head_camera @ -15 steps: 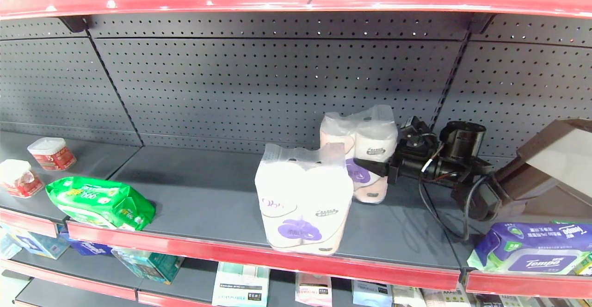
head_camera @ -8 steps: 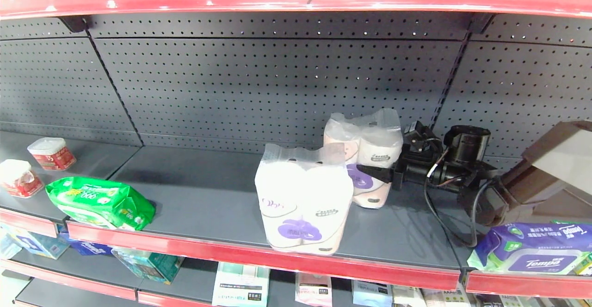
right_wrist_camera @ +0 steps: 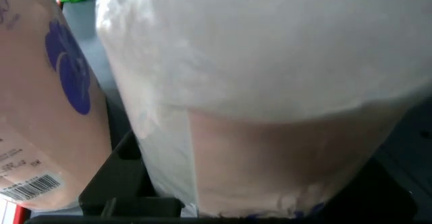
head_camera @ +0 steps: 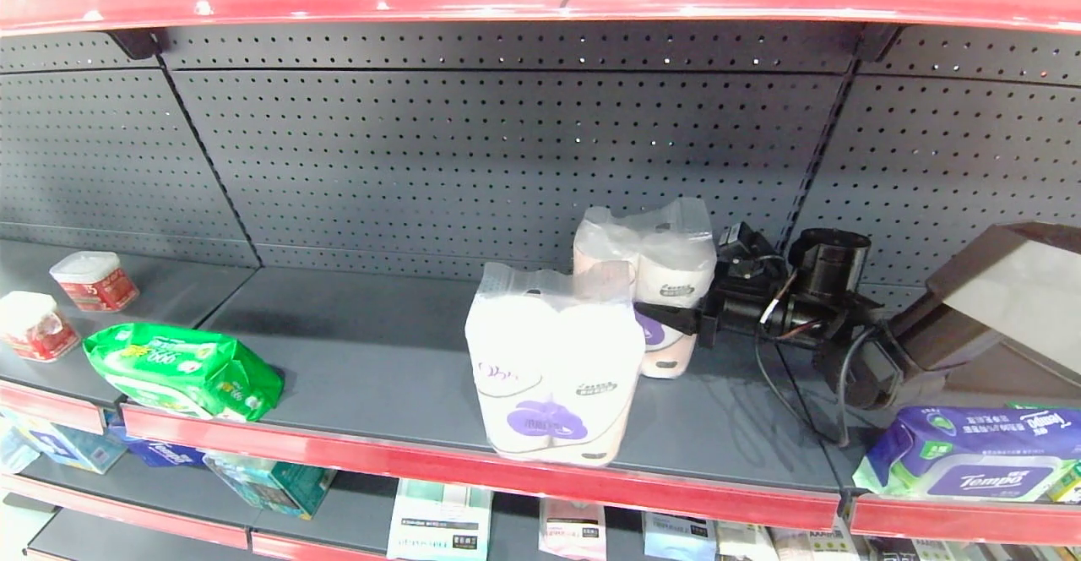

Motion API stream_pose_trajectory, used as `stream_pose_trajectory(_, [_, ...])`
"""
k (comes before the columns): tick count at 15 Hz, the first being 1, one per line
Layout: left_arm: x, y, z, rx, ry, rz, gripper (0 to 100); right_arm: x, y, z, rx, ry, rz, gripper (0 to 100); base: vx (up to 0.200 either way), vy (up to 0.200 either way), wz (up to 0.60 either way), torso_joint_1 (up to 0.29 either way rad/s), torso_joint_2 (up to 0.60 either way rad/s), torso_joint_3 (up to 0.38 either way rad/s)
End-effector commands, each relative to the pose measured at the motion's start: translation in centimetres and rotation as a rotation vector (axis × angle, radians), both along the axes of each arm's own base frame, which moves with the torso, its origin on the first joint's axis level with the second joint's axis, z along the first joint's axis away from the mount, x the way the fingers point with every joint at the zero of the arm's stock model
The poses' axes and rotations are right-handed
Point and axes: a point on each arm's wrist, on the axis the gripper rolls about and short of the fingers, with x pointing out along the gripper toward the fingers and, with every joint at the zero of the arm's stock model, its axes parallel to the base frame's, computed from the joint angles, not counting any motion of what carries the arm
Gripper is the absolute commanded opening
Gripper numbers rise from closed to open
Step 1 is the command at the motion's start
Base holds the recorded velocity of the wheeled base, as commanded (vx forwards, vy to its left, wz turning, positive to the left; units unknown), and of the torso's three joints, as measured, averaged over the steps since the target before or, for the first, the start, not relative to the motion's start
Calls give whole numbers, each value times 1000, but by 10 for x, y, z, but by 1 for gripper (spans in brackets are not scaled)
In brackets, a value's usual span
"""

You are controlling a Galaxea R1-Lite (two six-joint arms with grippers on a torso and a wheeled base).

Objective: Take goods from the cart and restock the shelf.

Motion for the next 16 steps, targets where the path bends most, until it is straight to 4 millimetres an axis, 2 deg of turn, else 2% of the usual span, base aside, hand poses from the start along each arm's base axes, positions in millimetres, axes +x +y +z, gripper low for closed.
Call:
stream_pose_trajectory(1, [0, 0, 0, 0, 0, 1, 100, 1, 7, -2, 0, 3, 16, 0, 0, 0, 0, 0, 0, 0])
stream_pose_trajectory(12, [0, 0, 0, 0, 0, 0, 100, 4, 33, -4, 2, -10, 29, 0, 0, 0, 0, 0, 0, 0])
stream_pose_trajectory(16, [0, 0, 0, 0, 0, 1, 100, 4, 34, -4, -3, -16, 25, 0, 0, 0, 0, 0, 0, 0])
